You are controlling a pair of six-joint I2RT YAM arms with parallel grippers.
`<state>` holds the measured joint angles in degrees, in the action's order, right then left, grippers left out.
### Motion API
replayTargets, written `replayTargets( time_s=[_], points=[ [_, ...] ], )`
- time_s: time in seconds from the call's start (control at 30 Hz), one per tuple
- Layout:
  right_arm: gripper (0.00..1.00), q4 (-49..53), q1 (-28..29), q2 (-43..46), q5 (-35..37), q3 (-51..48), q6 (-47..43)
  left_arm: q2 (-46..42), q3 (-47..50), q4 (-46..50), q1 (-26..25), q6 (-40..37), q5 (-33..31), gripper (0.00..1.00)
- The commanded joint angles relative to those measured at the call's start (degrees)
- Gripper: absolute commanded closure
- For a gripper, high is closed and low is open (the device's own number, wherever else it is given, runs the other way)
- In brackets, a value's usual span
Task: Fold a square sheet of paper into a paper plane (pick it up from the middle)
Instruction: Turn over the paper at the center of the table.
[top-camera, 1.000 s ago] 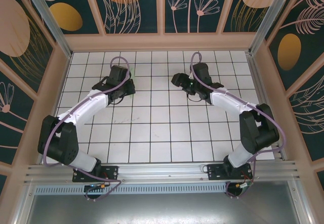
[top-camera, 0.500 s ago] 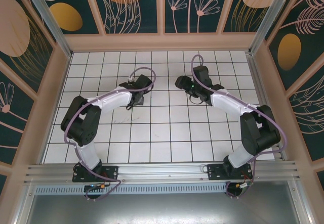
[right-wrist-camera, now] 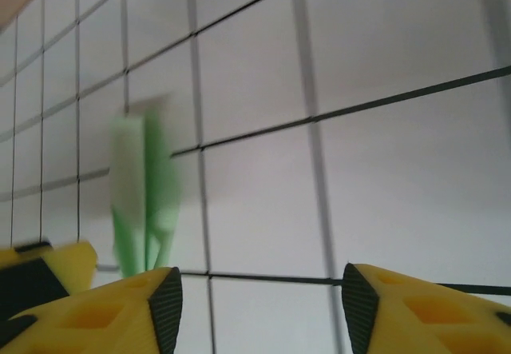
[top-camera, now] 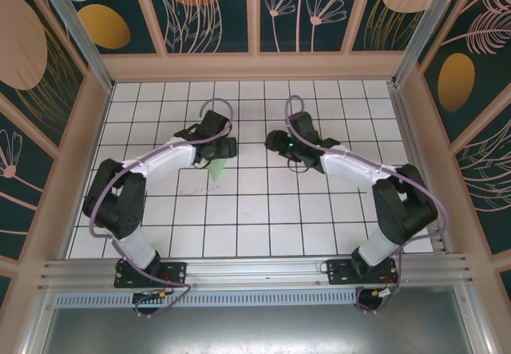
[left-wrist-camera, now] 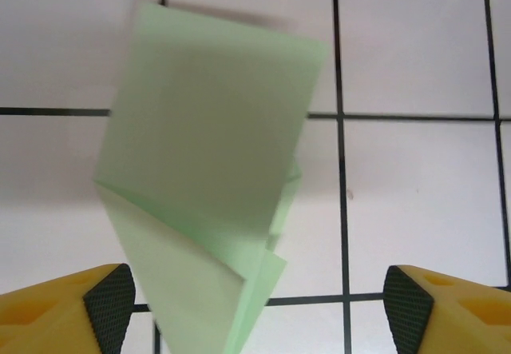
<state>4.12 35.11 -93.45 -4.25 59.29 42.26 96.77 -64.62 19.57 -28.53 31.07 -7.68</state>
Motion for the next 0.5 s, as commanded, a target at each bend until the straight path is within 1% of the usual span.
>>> replayTargets(
  time_s=[0.0, 0.1, 0.23, 0.37, 0.47],
  points=[
    [0.50, -3.3, 5.2, -6.3, -1.8, 5.6, -0.1, -4.3, 4.7, -5.3, 4.6, 4.1, 5.9, 0.12],
    [0.61, -3.5, 9.2, -13.0, -3.9, 12.0, 0.4, -6.8, 8.5, -8.1, 8.5, 6.4, 9.3, 0.10],
    [0.71, -3.1, 13.3, -22.0, -7.8, 21.2, 1.5, -9.3, 14.5, -10.5, 13.3, 9.5, 10.1, 0.05],
    [0.77, 0.0, 15.6, -29.5, -9.0, 30.1, 1.9, -11.6, 18.9, -13.2, 18.2, 12.9, 11.7, 0.02],
    [0.78, 2.7, 16.0, -34.3, -9.7, 35.3, 2.2, -12.8, 20.9, -14.4, 20.4, 14.2, 12.4, 0.02]
  ],
)
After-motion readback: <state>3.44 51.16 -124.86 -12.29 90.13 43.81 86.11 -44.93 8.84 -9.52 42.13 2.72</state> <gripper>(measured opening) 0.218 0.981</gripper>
